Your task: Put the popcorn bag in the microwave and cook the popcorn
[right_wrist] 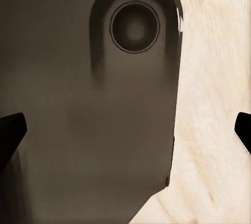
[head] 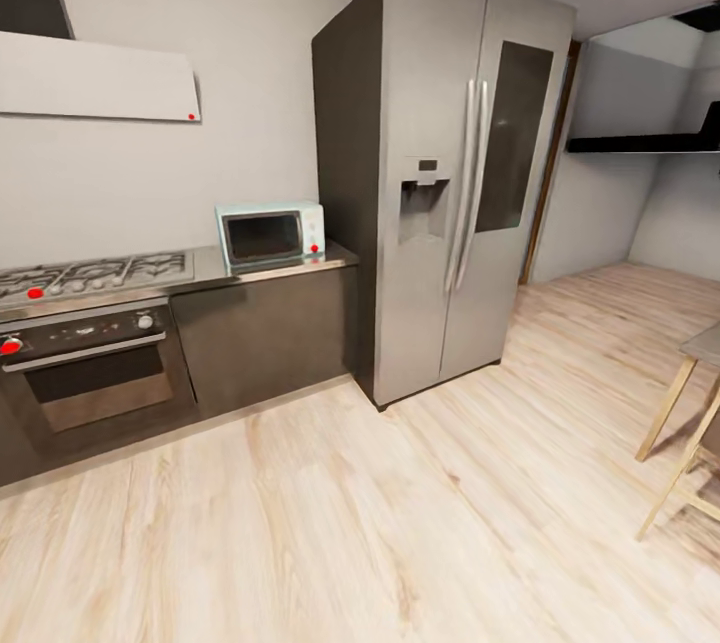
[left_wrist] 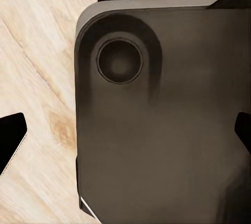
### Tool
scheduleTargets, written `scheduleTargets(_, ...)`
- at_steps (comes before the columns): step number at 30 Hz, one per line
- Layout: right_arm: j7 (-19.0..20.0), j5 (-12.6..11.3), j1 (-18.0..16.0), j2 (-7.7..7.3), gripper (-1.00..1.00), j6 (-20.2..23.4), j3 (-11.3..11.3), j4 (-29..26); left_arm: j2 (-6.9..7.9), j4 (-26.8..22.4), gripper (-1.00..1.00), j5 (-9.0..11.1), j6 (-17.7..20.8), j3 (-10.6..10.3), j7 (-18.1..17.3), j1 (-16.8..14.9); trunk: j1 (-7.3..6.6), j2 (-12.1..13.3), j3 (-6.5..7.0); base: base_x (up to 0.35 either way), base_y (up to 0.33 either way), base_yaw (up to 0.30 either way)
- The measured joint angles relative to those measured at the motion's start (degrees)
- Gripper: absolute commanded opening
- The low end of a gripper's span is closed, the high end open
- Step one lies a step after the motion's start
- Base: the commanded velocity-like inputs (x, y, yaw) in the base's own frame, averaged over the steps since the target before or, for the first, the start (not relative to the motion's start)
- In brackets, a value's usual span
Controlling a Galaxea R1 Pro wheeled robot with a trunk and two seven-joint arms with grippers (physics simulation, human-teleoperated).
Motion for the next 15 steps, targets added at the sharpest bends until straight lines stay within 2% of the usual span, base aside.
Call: scheduleTargets(15,0.0,0.0,0.0,0.00,1.00,0.0,0.0,0.0,-0.07,0.0,1.00,0.0,-0.1,0.0,0.0,0.0,0.00,0.0,0.00,0.320,0.000,0.000)
